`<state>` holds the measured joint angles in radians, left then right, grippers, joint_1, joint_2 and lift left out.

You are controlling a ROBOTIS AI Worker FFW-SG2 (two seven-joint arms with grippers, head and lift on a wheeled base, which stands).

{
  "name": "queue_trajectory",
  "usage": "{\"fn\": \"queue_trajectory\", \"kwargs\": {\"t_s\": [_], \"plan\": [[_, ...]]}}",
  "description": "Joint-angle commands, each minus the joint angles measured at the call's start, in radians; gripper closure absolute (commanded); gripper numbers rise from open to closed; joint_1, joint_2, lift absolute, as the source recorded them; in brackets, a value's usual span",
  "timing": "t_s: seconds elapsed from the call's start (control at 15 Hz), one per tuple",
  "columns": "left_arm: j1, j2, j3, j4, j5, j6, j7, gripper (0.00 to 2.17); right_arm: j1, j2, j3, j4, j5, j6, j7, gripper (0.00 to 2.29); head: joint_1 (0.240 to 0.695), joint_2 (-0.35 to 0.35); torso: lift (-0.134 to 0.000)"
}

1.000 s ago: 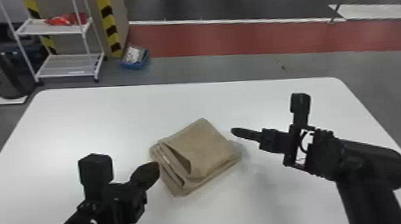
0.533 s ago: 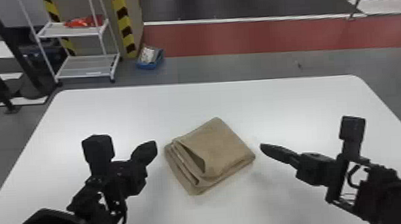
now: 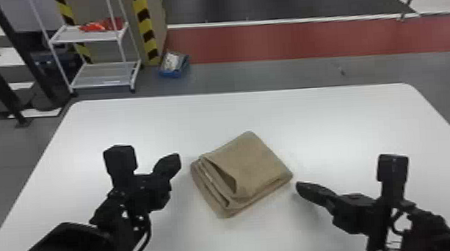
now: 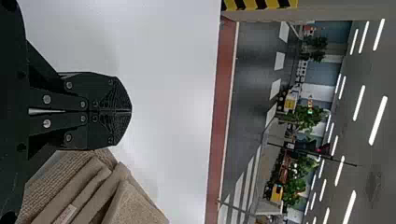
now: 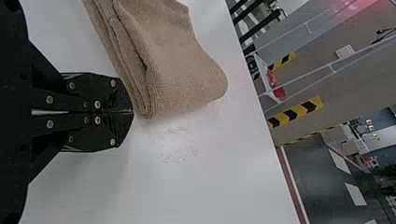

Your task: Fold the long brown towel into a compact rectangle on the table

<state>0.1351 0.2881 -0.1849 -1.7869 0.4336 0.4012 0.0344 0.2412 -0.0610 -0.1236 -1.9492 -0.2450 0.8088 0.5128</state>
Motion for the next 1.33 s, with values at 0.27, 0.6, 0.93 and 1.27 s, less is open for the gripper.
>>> {"fn": "queue_trajectory", "kwargs": {"t_s": [0.27, 0.6, 0.93, 1.27], "plan": [[-0.014, 0.000, -0.013, 0.038, 0.001, -0.028, -0.010, 2.11, -0.178, 0.007, 0.104, 0.227, 0.055, -0.147, -0.057, 2.19, 0.695, 0.025, -0.124], [-0.014, 0.002, -0.013, 0.063, 0.020, -0.055, -0.021, 2.11, -0.364, 0.018, 0.125, 0.446, 0.061, -0.334, -0.076, 2.19, 0.695, 0.047, -0.124], [0.004, 0.005, -0.030, 0.066, 0.033, -0.080, -0.034, 2.11, -0.138, -0.020, -0.082, 0.208, -0.076, -0.306, 0.018, 2.19, 0.695, 0.007, -0.124], [0.080, 0.006, -0.054, 0.006, 0.028, -0.092, -0.034, 2.11, -0.020, -0.069, -0.257, 0.098, -0.269, -0.257, 0.067, 2.19, 0.695, -0.113, -0.124]]}}
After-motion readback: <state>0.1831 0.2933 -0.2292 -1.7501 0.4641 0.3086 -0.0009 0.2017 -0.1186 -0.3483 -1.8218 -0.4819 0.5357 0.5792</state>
